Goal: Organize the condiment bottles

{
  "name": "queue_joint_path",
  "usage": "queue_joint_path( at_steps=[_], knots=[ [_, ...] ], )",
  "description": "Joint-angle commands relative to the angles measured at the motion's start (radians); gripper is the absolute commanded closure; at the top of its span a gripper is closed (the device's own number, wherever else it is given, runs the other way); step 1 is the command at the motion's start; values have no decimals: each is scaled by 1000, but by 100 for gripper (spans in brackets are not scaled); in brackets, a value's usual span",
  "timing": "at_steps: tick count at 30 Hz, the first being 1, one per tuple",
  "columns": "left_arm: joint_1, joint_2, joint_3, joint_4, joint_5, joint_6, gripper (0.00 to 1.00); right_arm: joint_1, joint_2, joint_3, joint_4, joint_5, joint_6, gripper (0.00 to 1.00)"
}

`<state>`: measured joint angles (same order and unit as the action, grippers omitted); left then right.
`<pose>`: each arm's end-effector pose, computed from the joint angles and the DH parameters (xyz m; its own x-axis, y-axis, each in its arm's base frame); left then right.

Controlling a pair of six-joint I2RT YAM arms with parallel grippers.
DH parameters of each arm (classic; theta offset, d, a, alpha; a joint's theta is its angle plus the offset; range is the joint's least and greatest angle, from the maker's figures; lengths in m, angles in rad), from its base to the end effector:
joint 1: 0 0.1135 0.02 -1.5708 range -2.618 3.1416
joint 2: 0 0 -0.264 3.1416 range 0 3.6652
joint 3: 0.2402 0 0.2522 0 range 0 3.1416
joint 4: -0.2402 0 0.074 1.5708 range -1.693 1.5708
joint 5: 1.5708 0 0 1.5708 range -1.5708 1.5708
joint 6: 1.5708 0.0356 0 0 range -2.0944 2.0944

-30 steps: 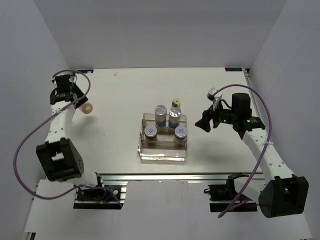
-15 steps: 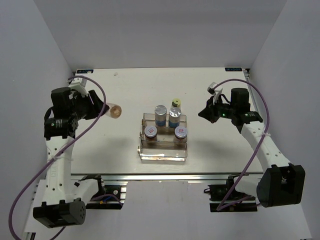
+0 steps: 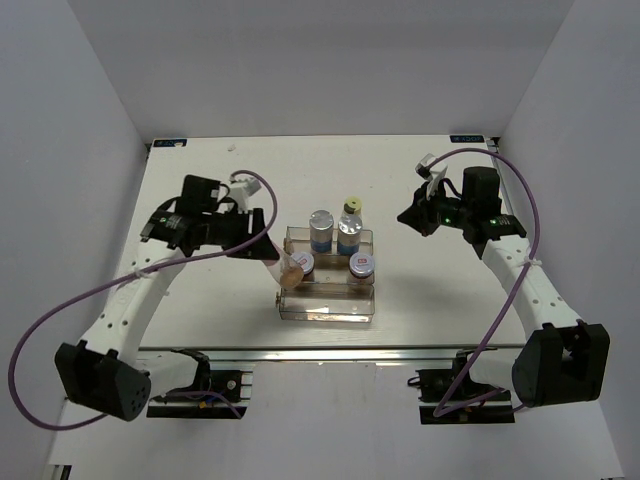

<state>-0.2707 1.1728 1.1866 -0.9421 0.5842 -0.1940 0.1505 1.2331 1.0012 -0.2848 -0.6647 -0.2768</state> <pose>0.2105 -0.0788 0.3372 -0.8614 0.0722 -0.5028 0.3826 0.7433 -0.5488 0.2670 0.0627 0.3143 -0.2927 -0.2619 -0.9196 -0.7570 0.6510 0.0555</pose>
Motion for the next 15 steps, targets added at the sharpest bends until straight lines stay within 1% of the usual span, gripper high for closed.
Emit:
queue_joint_path(
  at_steps=[1, 3, 6, 8, 15],
  knots=[
    [-85, 42, 18, -18, -24, -1, 100, -6, -12, 42, 21, 22, -4, 100],
    [-122, 63, 11, -8, -46, -4, 100, -6, -12, 42, 21, 27, -4, 100],
    [-165, 94, 11, 12, -78, -15, 100, -6, -7, 43, 21, 36, -5, 96],
    [-183, 117, 5, 22, -93, -18, 100, -8, -4, 43, 24, 42, -5, 94],
    [-239, 169, -48, 77, -139, -25, 100, -9, 22, 62, 27, 43, 1, 92]
  ],
)
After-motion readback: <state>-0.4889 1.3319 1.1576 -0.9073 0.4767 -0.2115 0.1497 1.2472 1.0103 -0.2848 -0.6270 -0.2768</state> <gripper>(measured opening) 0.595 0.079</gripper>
